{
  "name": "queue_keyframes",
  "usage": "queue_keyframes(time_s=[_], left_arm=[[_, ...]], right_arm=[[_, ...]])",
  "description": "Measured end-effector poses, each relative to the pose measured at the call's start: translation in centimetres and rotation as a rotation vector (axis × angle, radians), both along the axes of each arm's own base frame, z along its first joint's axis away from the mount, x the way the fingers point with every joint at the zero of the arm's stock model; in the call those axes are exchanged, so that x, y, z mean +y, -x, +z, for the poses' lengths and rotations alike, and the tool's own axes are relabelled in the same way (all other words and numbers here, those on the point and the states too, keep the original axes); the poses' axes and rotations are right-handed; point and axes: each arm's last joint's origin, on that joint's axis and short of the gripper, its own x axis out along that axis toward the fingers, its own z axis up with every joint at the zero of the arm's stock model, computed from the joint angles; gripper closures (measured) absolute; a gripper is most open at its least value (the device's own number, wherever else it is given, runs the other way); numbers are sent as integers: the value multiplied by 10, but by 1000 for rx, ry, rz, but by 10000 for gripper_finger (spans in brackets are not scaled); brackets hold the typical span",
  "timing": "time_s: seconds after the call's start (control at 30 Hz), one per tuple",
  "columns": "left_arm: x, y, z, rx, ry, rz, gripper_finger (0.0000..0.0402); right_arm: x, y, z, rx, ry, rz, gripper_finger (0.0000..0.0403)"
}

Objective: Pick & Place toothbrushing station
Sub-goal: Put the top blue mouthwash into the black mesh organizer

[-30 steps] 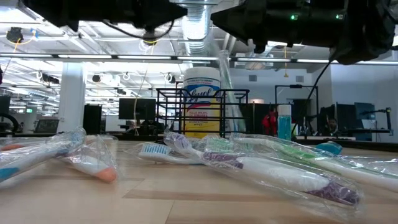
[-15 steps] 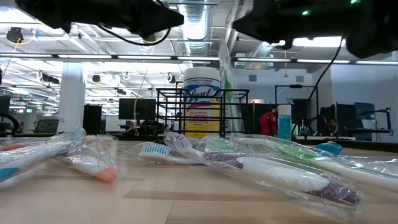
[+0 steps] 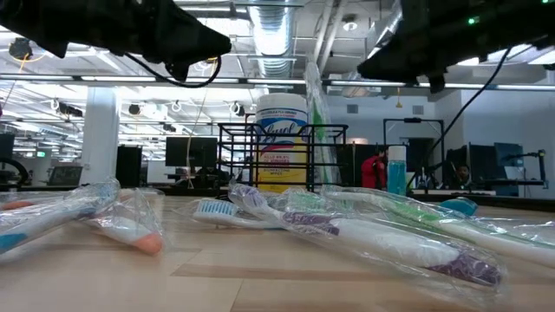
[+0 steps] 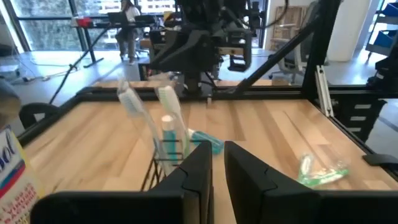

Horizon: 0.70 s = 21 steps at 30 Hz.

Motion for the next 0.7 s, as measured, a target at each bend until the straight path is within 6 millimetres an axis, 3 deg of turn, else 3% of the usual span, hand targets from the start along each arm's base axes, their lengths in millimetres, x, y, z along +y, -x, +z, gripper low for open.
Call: queue_keyframes(time_s=[0.33, 0.7], left_arm=[[-6, 2, -1, -2, 0, -27, 358], [-6, 2, -1, -2, 18, -25, 358]], right_arm=[[2, 19, -14, 133, -106, -10, 330], [1, 28, -28, 226, -136, -42, 258]])
